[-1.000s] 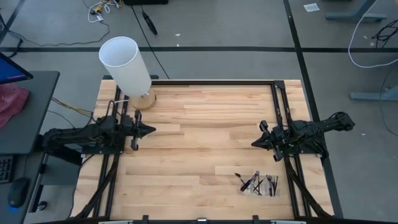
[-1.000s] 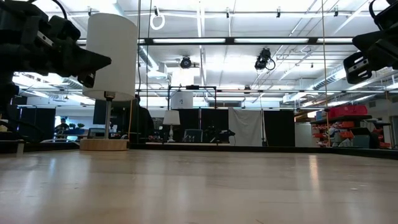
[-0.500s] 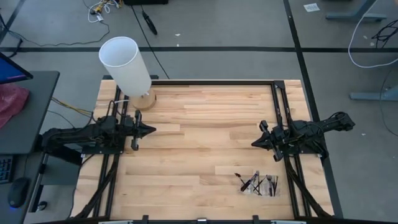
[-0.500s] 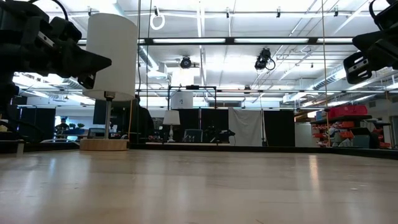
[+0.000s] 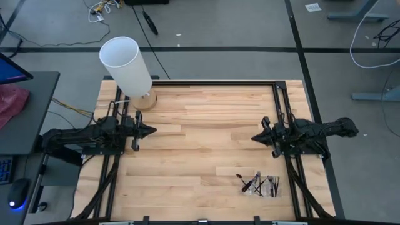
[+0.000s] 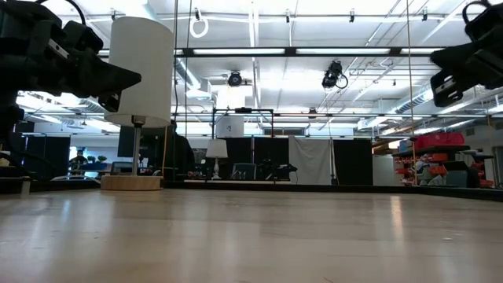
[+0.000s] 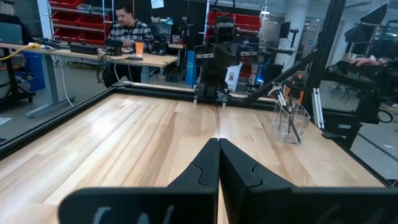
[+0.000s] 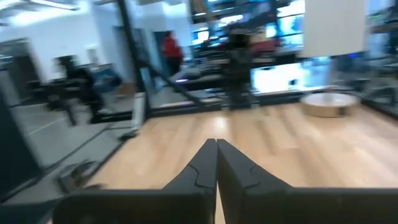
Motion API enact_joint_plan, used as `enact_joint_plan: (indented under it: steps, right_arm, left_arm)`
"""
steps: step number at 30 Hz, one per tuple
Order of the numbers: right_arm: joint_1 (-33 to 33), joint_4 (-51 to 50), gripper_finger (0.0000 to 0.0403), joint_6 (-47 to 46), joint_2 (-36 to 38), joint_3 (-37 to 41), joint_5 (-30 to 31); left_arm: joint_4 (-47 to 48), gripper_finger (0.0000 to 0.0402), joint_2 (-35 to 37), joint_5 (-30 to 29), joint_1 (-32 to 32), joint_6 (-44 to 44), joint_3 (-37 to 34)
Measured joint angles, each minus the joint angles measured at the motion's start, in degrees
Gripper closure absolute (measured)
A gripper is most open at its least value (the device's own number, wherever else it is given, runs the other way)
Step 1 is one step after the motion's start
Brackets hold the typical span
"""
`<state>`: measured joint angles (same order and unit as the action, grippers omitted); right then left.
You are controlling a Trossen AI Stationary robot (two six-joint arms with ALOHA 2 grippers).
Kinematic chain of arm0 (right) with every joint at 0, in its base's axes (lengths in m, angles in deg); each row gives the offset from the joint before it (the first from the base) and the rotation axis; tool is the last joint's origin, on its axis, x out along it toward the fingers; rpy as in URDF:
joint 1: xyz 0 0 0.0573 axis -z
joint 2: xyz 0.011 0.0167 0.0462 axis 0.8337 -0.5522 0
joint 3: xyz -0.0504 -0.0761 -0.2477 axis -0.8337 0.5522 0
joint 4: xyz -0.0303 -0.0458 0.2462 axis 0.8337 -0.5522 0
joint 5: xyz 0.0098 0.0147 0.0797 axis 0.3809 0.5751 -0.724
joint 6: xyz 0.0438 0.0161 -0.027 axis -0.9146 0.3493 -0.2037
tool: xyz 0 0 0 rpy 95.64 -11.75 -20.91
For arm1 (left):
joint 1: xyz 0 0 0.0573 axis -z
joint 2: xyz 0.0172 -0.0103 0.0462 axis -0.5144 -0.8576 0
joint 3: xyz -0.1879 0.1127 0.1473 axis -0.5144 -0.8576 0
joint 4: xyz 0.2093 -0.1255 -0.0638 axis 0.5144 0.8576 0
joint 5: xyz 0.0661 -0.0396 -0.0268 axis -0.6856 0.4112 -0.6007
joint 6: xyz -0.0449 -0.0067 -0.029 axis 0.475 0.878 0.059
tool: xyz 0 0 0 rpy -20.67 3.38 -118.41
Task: Pick & Place Makeup Supplies
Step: Return to Home Position
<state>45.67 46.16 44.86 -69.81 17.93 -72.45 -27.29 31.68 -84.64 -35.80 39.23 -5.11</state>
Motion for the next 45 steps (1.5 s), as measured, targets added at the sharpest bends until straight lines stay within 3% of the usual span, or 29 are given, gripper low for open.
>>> enact_joint_plan:
  steps: [5,9,17,24,45]
  right_arm:
    - [7.93,-0.23,0.0389,0.06,0.02,0.00,-0.67]
    - [10.56,-0.23,0.0389,0.46,0.02,0.00,-0.76]
    - [10.77,-0.23,0.0389,3.10,0.02,0.07,-0.91]
    - [10.77,-0.21,0.0389,-4.51,-0.17,0.11,-0.91]
    - [10.75,-0.19,0.0389,-4.55,-0.20,0.11,-0.91]
  left_arm:
    - [-0.07,0.0397,0.00,-0.01,0.00,0.00,0.00]
    - [-0.09,0.0397,0.00,-0.01,0.00,0.00,0.00]
    - [-0.11,0.0397,0.00,-0.01,0.00,0.00,0.00]
    - [-0.15,0.0397,0.00,-0.01,0.00,0.00,0.00]
    - [-0.15,0.0397,0.00,-0.01,0.00,0.00,0.00]
